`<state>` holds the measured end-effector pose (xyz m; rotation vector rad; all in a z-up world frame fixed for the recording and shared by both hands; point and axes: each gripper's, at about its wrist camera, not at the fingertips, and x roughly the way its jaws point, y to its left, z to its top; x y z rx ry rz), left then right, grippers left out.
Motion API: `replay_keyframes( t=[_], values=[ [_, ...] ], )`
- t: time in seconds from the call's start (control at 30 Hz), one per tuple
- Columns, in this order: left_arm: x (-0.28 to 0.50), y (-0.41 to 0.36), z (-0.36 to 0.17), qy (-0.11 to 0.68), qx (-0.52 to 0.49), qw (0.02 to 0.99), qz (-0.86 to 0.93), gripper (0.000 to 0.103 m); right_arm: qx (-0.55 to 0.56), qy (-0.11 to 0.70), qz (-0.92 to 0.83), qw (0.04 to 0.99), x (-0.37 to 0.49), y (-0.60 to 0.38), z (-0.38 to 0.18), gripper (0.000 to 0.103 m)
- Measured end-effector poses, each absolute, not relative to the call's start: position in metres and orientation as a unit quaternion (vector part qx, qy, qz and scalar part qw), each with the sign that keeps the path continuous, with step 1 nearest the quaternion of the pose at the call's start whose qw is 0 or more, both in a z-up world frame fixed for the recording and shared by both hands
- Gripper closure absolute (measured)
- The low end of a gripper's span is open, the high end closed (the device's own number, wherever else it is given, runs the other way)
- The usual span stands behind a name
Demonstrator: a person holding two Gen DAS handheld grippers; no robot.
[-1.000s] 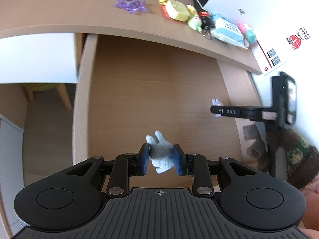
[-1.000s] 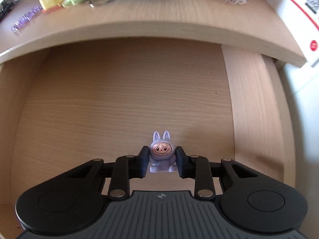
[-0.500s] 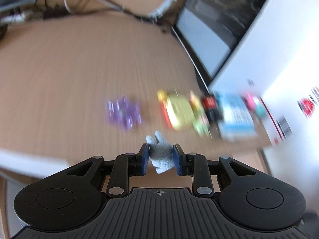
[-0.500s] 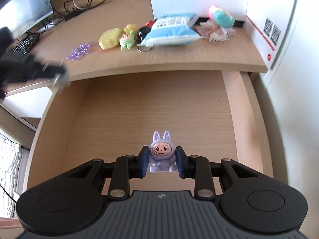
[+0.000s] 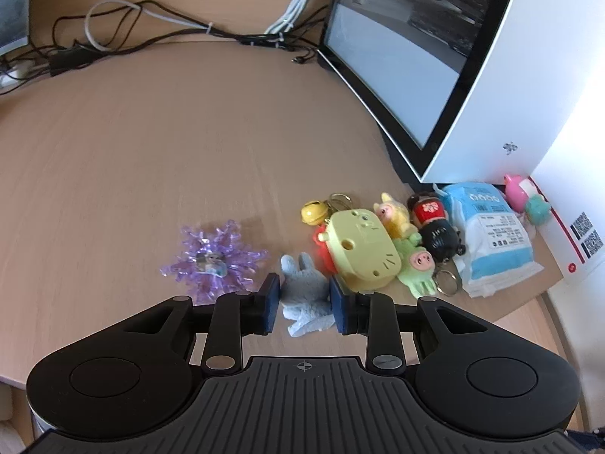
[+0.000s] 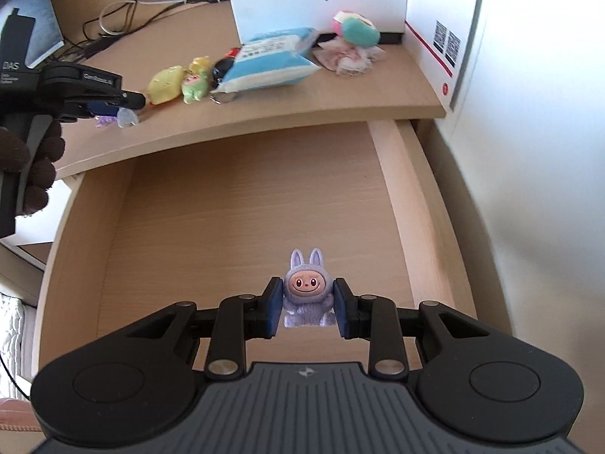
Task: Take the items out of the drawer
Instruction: 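Set the grey bunny beside the snowflake with the left while the right lifts the lavender bunny, then place the lavender bunny beside the blue packet and open the right gripper, then push the drawer front closed with both grippers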
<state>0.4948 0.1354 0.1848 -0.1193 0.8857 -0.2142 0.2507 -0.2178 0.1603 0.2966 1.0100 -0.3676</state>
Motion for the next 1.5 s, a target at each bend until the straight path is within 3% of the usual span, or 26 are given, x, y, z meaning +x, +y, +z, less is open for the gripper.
replay_keyframes(
  t=[0.37, 0.87, 1.07, 1.27, 1.33, 1.4, 1.5],
  values=[
    [0.437, 0.152, 0.226, 0.37, -0.099, 0.914, -0.133, 0.072, 0.129, 0.465, -0.175, 0.858, 0.276, -0.235, 0.165, 0.075],
    [0.359, 0.15, 0.194, 0.467, -0.083, 0.864, -0.171, 0.072, 0.058, 0.355, -0.19, 0.913, 0.387, -0.299, 0.191, 0.075],
    [0.35, 0.163, 0.189, 0.464, -0.098, 0.869, -0.139, 0.072, 0.133, 0.369, -0.202, 0.897, 0.385, -0.308, 0.183, 0.063],
    [0.351, 0.169, 0.178, 0.441, -0.107, 0.884, -0.109, 0.072, 0.131, 0.369, -0.217, 0.894, 0.337, -0.266, 0.202, 0.046],
    [0.351, 0.168, 0.173, 0.435, -0.116, 0.886, -0.11, 0.072, 0.127, 0.362, -0.224, 0.896, 0.317, -0.246, 0.208, 0.018],
    [0.347, 0.164, 0.171, 0.431, -0.118, 0.887, -0.117, 0.072, 0.122, 0.346, -0.231, 0.901, 0.297, -0.229, 0.213, 0.005],
    [0.327, 0.16, 0.179, 0.418, -0.126, 0.892, -0.118, 0.072, 0.142, 0.341, -0.22, 0.903, 0.272, -0.206, 0.215, 0.002]
  ],
)
